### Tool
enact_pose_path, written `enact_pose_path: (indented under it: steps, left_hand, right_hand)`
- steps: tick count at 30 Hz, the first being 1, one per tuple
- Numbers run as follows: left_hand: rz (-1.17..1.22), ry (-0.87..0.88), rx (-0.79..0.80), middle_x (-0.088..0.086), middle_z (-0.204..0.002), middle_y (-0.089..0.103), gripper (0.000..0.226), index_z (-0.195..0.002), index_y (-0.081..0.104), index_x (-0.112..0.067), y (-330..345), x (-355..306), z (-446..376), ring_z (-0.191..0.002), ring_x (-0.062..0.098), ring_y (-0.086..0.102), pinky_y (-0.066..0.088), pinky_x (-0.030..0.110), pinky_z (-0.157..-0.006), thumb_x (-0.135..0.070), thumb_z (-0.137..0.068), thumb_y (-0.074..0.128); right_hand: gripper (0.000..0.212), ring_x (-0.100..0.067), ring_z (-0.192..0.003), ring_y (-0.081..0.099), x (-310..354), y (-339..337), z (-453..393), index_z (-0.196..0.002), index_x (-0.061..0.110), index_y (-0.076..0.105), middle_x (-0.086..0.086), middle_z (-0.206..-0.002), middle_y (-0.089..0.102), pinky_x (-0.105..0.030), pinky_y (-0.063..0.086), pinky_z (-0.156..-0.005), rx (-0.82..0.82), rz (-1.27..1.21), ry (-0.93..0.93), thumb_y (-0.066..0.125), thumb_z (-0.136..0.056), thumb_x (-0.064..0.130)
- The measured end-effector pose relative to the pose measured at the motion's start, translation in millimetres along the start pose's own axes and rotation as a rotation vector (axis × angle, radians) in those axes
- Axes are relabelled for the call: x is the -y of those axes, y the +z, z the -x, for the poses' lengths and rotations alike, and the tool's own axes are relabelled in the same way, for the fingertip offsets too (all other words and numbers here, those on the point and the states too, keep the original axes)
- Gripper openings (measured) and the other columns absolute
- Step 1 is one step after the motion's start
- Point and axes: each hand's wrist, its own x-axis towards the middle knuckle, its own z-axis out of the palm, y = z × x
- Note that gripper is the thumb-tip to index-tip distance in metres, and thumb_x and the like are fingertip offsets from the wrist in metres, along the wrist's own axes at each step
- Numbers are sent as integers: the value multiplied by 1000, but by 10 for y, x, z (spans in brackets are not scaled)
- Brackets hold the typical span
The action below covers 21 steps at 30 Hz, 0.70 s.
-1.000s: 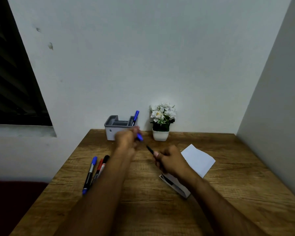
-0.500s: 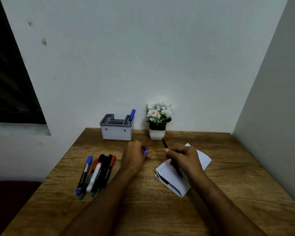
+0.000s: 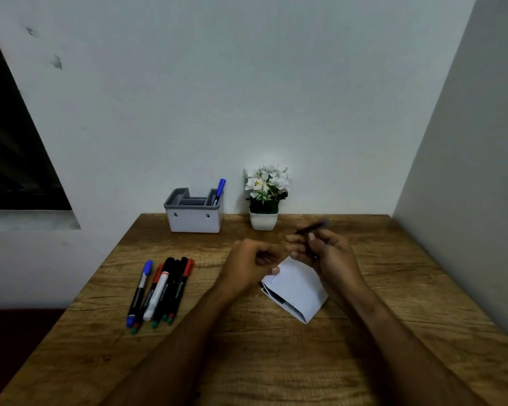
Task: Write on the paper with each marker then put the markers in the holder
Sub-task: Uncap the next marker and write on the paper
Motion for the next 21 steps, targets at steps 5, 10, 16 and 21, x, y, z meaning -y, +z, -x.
enact_pose_path:
  steps: [5,10,16,21]
  left_hand:
    - [-7,-21,64,-6,-94,76,41,-106,77,-15,43,82,55,-79,-5,65,52,10,-71,-6,-68,87]
    - [-103,-23,106,-9,-116,72,40,-117,73,-19,44,131,118,-91,-12,58,36,-6,-77,-9,-79,79]
    - [-269,42,335,-6,-156,39,57,-148,44,-23,5,196,170,-144,6,30,22,21,-118,-14,-95,62]
    - [-450,119,466,-5,-165,11,60,-158,16,-25,46,241,166,-152,8,5,6,33,-125,-19,-103,42]
  right_hand:
    - [21,-26,-80,75,-115,-86,32,-113,3,73,-23,-96,79,-32,62,-70,-21,90,-26,65,-96,-6]
    - [19,-25,-64,68,-282,-71,51,-100,-7,73,-24,-85,77,-28,55,-54,-11,251,-19,70,-98,12]
    - [5,-33,-64,67,-290,-163,86,-89,-6,74,-27,-79,73,-37,58,-60,53,383,-52,70,-91,-6]
    - [13,-32,-77,74,-306,-207,102,-95,7,81,-12,-84,80,-34,62,-71,51,534,-46,72,-90,-1]
